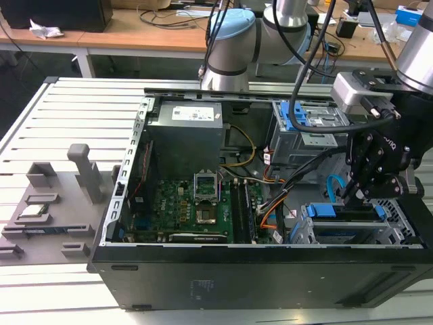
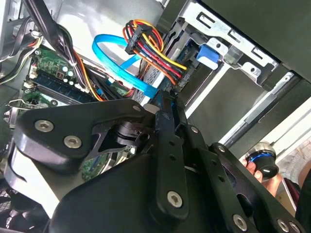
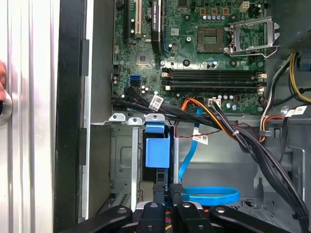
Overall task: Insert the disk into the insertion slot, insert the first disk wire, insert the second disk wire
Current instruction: 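Insert the second disk wire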
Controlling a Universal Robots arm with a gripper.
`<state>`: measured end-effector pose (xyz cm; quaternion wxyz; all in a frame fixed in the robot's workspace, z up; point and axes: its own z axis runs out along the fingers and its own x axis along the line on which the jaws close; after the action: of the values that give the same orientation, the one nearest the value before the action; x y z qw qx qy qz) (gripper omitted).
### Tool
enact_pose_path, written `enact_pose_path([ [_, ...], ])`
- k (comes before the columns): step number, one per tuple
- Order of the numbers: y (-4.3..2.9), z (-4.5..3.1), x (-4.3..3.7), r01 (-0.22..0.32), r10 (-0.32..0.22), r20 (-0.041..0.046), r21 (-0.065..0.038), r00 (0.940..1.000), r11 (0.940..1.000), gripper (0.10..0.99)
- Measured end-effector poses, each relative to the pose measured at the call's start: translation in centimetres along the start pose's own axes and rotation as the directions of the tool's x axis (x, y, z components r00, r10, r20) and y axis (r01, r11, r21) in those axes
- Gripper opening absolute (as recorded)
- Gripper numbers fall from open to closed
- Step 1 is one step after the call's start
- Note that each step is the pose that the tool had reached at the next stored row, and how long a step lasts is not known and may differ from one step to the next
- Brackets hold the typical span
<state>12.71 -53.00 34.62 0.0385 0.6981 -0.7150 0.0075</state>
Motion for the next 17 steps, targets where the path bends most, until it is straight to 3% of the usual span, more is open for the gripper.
enact_pose_path([
  [17, -0.16, 0.8, 0.04, 0.0, 0.0, -0.005, 0.0, 1.0, 1.0, 0.161],
])
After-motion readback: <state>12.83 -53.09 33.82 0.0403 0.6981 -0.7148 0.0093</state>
